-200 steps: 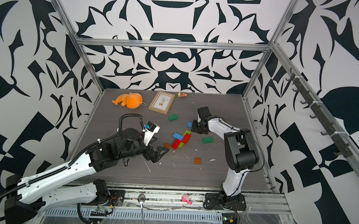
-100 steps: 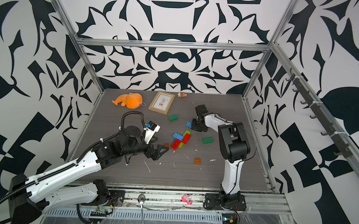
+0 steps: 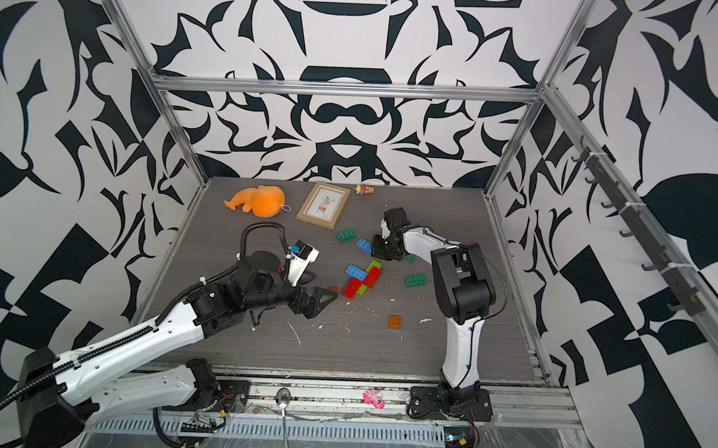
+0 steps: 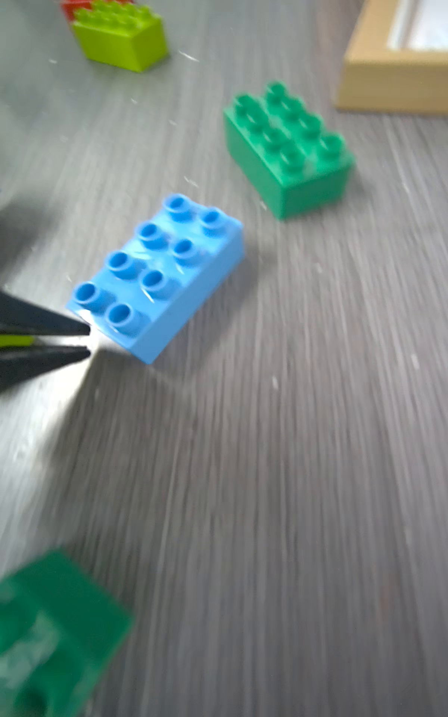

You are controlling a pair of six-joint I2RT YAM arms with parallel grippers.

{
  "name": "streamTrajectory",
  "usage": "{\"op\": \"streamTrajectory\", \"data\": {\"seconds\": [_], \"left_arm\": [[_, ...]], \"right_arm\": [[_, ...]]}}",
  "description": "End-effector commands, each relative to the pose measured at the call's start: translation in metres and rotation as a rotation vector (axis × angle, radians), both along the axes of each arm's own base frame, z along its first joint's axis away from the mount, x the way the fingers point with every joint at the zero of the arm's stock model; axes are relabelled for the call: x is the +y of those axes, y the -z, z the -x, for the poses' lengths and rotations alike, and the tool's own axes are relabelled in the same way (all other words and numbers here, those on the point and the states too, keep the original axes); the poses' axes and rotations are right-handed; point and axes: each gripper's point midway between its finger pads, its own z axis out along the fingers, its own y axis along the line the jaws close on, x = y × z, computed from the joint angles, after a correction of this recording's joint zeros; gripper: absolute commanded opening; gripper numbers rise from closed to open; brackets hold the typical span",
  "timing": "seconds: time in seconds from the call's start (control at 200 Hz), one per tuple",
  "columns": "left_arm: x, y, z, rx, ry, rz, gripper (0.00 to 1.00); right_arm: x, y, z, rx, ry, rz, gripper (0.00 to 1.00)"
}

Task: Assemble a small pinwheel with lego
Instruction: Adjust the lego brick at the center of the board, then pick up the lego brick from the center of the board.

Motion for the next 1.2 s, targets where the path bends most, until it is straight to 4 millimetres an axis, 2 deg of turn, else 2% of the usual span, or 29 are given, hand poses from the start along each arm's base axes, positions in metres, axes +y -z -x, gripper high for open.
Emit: {"op": "streamTrajectory", "data": {"seconds": [0.0, 0.095, 0.16, 0.32, 0.565, 0.635, 0.7, 0.82, 1.06, 1.195], "left_arm": [[0.0, 0.0, 0.001, 0.006, -0.004, 0.038, 1.0], [-0.001, 0.004, 0.002, 0.0, -0.001, 0.062, 1.0], [-0.001, 0.006, 0.001, 0.0, -0.008, 0.072, 1.0], [-0.002, 0.013, 0.0, 0.015, -0.008, 0.071, 1.0], [0.004, 0.016, -0.001, 0.016, -0.024, 0.073, 1.0], [0.005, 0.017, -0.001, 0.018, -0.028, 0.075, 1.0], [0.005, 0.017, 0.0, 0.019, -0.028, 0.077, 1.0], [0.006, 0.015, 0.0, 0.018, -0.028, 0.083, 1.0], [0.006, 0.014, 0.0, 0.018, -0.032, 0.09, 1.0], [0.007, 0.015, 0.0, 0.022, -0.034, 0.09, 1.0]], "right_arm": [[0.004, -0.038, -0.004, -0.131, -0.066, -0.015, 0.3], [-0.005, -0.042, -0.007, -0.177, -0.095, 0.06, 0.49], [-0.001, -0.042, -0.011, -0.183, -0.145, 0.06, 0.55], [0.017, -0.038, -0.015, -0.169, -0.248, 0.048, 0.59], [0.041, -0.028, -0.014, -0.182, -0.311, 0.073, 0.66], [0.043, -0.023, -0.014, -0.185, -0.313, 0.086, 0.69], [0.044, -0.018, -0.015, -0.189, -0.307, 0.091, 0.77], [0.04, -0.011, -0.017, -0.193, -0.295, 0.12, 0.77], [0.034, -0.005, -0.018, -0.204, -0.285, 0.169, 0.58], [0.037, -0.003, -0.014, -0.231, -0.319, 0.227, 0.57]]}}
